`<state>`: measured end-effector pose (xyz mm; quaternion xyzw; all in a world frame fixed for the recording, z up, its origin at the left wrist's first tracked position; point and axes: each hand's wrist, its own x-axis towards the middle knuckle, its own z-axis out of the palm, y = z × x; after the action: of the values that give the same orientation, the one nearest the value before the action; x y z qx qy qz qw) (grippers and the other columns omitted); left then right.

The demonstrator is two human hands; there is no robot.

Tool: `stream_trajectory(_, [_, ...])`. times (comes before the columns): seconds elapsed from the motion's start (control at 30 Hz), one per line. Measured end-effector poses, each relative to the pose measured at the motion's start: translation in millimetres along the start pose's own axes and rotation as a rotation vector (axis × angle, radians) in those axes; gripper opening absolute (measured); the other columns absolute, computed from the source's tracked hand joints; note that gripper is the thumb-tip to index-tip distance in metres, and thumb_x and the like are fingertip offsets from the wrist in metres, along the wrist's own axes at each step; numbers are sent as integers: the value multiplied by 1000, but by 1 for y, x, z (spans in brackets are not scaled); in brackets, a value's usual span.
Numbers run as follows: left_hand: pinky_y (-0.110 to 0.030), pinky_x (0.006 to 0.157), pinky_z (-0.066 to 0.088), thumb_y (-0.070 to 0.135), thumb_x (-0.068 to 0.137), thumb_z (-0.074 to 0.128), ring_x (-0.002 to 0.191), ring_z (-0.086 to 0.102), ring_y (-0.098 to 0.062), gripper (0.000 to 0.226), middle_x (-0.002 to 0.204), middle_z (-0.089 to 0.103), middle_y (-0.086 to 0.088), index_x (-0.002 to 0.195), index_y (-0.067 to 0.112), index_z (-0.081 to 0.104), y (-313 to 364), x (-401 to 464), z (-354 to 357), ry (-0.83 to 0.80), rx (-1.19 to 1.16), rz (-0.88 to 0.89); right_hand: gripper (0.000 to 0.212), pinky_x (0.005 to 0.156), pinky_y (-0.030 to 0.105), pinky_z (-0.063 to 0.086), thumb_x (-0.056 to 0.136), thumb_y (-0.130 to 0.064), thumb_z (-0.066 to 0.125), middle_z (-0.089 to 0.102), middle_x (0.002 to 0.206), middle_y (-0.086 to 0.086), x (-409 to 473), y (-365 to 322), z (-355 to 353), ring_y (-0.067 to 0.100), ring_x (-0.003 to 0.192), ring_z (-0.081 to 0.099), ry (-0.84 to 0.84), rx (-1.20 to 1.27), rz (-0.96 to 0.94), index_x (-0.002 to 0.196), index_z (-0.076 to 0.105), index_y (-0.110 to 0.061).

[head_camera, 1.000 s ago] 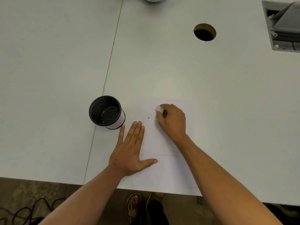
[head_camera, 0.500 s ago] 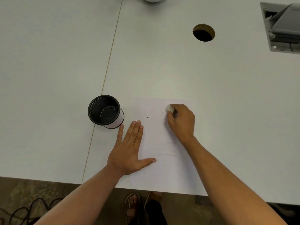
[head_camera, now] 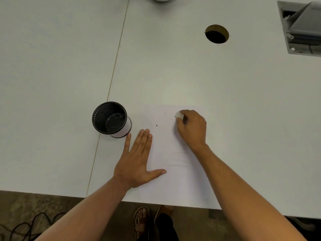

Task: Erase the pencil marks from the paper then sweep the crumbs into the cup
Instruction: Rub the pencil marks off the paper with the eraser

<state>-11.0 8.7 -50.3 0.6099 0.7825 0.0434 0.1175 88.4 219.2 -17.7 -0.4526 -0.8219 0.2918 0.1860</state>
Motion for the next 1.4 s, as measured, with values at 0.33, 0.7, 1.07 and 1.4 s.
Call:
stream_trajectory(0.33, [-63,122,11,87,87,28,158,3,-28,115,170,6,-15,159,-1,13,0,0,0,-18,9,-5,11,66,21,40,87,-21,64,69,83,0,-25,-4,6,12,71,59,-66,32,-62,94,70,-15])
stream_trajectory(0.7, [-64,121,13,88,87,26,157,4,-28,115,169,8,-16,159,-2,15,0,0,0,-9,1,3,16,64,25,49,84,-16,67,68,82,0,-73,-15,15,13,70,60,-156,56,-149,100,69,-13])
stream_trajectory(1.07, [-64,122,12,88,87,26,158,4,-28,115,169,7,-16,159,-2,14,1,0,0,-12,4,-1,10,66,20,37,87,-12,61,68,84,4,-31,-15,9,17,74,60,-14,40,3,93,69,-10])
stream_trajectory(1.4, [-65,121,14,87,88,27,157,6,-28,115,169,9,-16,158,-3,16,1,0,-1,-5,5,0,10,58,13,31,87,-17,62,69,79,1,-6,-9,10,15,71,60,7,39,45,91,70,-11])
